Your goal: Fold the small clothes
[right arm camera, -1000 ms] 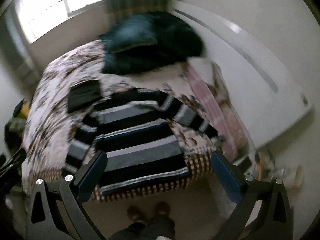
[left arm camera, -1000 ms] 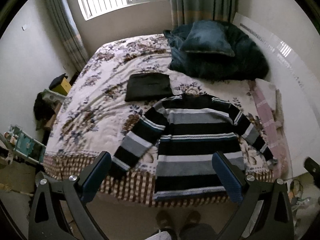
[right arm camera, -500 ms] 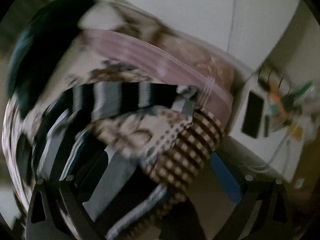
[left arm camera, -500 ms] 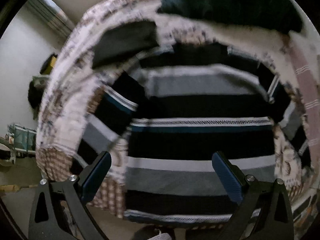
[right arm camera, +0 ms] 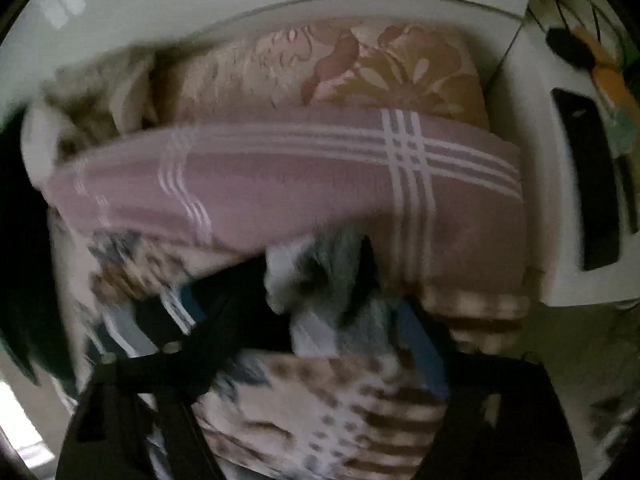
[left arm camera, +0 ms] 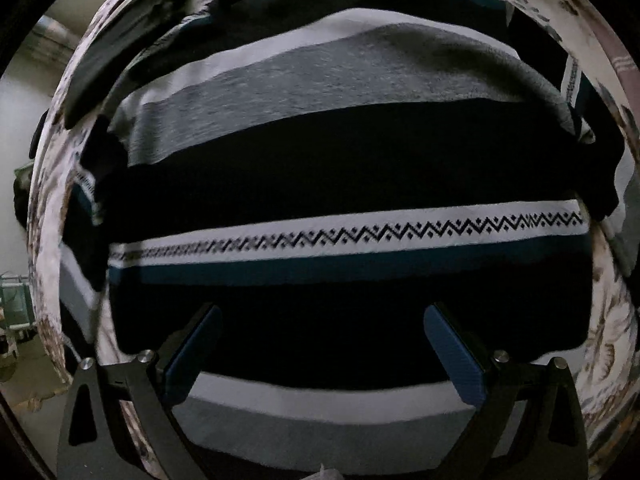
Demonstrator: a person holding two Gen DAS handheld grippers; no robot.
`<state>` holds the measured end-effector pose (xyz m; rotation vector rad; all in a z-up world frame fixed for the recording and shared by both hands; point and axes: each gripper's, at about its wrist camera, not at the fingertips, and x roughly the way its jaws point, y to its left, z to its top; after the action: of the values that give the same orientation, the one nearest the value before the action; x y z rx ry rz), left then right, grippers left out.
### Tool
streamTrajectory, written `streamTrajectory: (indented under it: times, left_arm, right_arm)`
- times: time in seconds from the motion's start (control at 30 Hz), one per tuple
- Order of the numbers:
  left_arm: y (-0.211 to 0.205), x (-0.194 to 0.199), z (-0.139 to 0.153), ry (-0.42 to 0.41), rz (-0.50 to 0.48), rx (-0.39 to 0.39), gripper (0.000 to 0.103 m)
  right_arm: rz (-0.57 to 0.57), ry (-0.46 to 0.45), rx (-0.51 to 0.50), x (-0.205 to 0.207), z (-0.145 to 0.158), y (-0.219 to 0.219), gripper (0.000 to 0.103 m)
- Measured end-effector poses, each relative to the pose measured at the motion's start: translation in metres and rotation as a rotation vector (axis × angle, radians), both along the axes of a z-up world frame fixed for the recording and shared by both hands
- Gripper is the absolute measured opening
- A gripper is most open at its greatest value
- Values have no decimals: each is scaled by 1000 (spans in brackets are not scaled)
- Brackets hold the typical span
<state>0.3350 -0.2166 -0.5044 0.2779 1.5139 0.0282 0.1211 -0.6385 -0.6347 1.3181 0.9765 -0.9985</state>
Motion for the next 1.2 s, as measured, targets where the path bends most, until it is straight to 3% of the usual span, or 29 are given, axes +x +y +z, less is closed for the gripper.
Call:
streamTrajectory:
  times: [0.03, 0.07, 0.17, 0.37, 0.47, 0.57, 0.63, 0.67, 0.8, 0.9, 1.03, 1.13, 1.2]
  left_arm:
    - [-1, 1, -2, 2, -2, 1, 103]
    - [-1, 2, -4, 2, -1, 2, 103]
    - [-1, 5, -5, 0, 6, -1, 103]
    - [-1, 3, 8, -31, 16, -26, 103]
    - [-1, -2, 6, -17, 4, -28, 103]
    - [6, -11, 2, -3, -2, -21, 103]
    - [5, -16, 0, 4, -14, -10, 103]
    - [6, -18, 0, 6, -17, -7, 103]
    - [2, -25, -1, 14, -28, -1, 103]
    - [-1, -27, -7, 22, -22, -6, 103]
    - [-8, -27, -11, 29, -20, -16, 103]
    - [-17, -25, -12, 20, -37, -16, 103]
    - [-24, -26, -15, 22, -41, -20, 103]
  right_arm:
    - [-18, -8, -8, 1, -1, -2, 34]
    - [-29, 1, -17, 3, -1, -4, 10]
    - [-25, -19, -77, 12, 19, -4, 7]
    - [228, -134, -374, 48, 113, 24, 7]
    - [400, -77, -460, 47, 117, 47, 7]
    - [484, 100, -262, 27, 60, 52, 10]
    - [462, 176, -139, 4, 31, 52, 20]
    - [413, 167, -86, -12, 20, 51, 25]
    - [125, -67, -22, -55, 16, 34, 57]
    - [-85, -251, 96, -69, -7, 16, 61]
    - [-328, -492, 270, -65, -45, 4, 61]
    - [-325, -531, 276, -45, -47, -4, 57]
    - [-248, -537, 233, -26, -35, -10, 14]
